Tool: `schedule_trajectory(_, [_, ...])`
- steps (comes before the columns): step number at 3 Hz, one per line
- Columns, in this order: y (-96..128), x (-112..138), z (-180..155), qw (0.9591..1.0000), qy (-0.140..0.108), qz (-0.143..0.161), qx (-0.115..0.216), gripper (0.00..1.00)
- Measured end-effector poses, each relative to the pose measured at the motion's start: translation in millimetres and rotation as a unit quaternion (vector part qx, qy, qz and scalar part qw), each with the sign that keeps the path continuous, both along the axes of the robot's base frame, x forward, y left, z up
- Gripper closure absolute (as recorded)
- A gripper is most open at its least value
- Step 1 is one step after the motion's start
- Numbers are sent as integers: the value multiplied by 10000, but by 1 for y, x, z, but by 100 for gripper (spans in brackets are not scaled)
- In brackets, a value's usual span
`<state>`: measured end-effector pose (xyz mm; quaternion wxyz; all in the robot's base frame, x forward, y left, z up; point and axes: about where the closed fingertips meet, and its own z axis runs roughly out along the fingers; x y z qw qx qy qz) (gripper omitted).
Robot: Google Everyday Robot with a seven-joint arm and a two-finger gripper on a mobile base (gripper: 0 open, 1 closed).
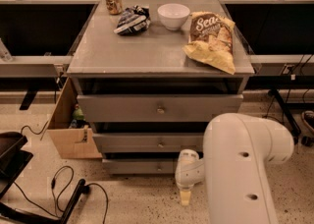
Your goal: Open bottom drawer
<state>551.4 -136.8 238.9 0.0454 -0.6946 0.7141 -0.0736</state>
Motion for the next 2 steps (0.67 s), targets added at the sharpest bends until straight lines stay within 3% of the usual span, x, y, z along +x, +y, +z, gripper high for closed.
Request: schedule_trajectory(2, [3, 50, -23, 9994, -244, 204, 114, 0])
